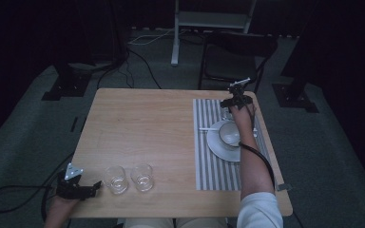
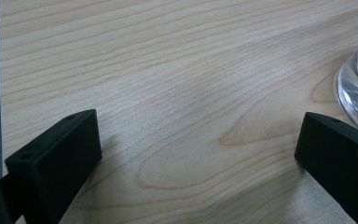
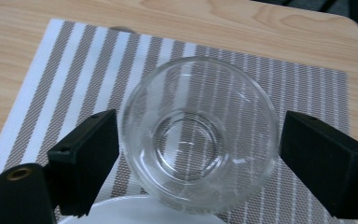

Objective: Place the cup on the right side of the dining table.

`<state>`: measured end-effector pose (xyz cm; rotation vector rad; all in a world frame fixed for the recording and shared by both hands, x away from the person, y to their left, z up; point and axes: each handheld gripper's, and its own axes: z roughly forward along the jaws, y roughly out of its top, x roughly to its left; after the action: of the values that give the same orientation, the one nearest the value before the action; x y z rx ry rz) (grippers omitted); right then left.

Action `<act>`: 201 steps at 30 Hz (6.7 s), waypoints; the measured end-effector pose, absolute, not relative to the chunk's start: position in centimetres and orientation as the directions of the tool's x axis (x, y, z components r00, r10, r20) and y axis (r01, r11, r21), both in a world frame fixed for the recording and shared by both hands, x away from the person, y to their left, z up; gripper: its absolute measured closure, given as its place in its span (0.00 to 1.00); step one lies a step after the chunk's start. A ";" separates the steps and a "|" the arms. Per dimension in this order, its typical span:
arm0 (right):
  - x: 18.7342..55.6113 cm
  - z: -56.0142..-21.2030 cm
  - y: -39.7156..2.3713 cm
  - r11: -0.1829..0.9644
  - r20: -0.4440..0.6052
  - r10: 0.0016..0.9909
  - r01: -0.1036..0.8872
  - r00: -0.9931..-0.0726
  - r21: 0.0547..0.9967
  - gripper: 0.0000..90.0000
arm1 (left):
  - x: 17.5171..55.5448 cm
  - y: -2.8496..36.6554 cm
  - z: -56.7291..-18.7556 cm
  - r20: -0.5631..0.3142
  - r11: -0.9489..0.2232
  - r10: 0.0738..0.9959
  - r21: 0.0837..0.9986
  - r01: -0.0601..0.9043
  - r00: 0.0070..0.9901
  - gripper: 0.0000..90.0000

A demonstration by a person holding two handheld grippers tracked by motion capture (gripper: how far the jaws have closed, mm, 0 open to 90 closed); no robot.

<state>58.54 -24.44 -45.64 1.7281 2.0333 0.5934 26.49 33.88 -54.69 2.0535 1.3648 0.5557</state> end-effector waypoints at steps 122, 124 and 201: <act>31.3 -51.0 -21.8 0.217 0.111 0.878 0.594 -0.466 0.774 0.13 | 26.4 33.9 -54.7 0.013 -0.285 0.925 0.684 0.672 0.379 0.01; 31.0 -51.2 -22.2 0.213 0.109 0.881 0.593 -0.460 0.776 0.13 | 26.4 33.9 -54.7 0.013 -0.285 0.925 0.684 0.672 0.379 0.01; 24.6 -54.5 -39.3 -0.074 0.078 0.997 0.609 0.021 0.790 0.13 | 26.4 33.9 -54.7 0.013 -0.284 0.926 0.684 0.672 0.378 0.01</act>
<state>24.58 -39.27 -54.55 1.7400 1.6400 0.8897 26.40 33.86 -54.69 2.0500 1.3695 0.5575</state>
